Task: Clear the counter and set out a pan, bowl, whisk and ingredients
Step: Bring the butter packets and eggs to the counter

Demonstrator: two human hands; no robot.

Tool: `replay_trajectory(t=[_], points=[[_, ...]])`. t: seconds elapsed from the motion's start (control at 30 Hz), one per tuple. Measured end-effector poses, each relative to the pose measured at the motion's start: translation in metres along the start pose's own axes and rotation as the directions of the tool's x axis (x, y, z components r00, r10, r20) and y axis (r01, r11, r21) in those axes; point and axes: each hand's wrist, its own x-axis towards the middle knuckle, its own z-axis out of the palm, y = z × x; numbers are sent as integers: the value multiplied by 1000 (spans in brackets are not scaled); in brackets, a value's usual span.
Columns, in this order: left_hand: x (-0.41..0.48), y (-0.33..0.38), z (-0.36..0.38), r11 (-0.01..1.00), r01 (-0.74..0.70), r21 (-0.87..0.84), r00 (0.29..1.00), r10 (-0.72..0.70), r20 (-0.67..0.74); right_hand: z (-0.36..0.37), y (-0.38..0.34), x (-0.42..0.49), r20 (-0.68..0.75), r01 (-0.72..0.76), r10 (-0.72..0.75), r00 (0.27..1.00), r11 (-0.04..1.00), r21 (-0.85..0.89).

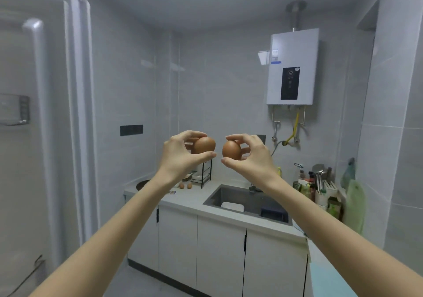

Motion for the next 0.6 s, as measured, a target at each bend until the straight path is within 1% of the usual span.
replay_trajectory(t=[0.23, 0.43, 0.6], points=[[52, -77, 57, 996, 71, -56, 997, -71, -13, 40, 96, 40, 15, -52, 52, 999, 999, -2], [125, -157, 107, 979, 133, -155, 989, -141, -39, 84, 176, 107, 22, -89, 89, 996, 996, 1], [181, -239, 152, 958, 212, -194, 976, -219, -14, 134, 246, 161, 23, -131, 130, 991, 991, 29]])
